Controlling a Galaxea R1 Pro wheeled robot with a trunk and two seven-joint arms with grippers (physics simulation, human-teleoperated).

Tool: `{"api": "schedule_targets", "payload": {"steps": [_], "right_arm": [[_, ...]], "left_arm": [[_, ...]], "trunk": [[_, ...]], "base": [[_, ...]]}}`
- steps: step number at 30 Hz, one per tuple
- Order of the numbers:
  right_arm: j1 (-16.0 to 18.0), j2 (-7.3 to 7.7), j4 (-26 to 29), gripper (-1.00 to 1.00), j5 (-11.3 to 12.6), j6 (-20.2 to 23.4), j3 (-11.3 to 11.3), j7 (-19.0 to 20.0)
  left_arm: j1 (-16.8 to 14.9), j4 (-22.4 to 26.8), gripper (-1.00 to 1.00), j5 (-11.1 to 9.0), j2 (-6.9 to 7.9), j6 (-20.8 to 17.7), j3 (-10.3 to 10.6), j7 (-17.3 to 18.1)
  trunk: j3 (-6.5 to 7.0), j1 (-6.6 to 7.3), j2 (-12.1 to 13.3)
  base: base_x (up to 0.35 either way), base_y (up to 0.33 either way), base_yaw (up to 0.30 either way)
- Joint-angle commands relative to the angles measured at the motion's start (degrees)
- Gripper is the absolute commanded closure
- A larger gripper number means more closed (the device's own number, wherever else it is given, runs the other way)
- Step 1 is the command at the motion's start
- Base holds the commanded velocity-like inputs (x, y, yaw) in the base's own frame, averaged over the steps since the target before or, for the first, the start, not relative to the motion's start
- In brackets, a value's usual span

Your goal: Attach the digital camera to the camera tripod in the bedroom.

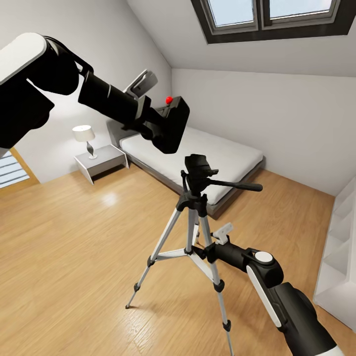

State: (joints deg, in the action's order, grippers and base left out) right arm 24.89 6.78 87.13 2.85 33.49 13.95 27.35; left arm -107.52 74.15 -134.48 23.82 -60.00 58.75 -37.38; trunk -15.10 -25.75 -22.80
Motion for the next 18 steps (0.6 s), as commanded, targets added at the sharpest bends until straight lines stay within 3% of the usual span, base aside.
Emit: {"api": "schedule_targets", "payload": {"steps": [1,18], "right_arm": [[0.07,0.02,-0.01,-1.0,0.3,0.04,0.0,-0.31],[0.07,0.07,-0.28,-1.0,0.45,-1.85,-0.39,-1.43]], "left_arm": [[-0.19,0.06,1.0,-0.53,0.07,0.0,0.11,-0.39],[-0.83,1.41,1.0,-0.53,0.68,0.0,0.2,-0.33]], "trunk": [[-0.12,-0.03,-0.12],[-0.12,-0.03,-0.12]], "base": [[0.0,0.0,0.0],[0.0,0.0,0.0]]}}
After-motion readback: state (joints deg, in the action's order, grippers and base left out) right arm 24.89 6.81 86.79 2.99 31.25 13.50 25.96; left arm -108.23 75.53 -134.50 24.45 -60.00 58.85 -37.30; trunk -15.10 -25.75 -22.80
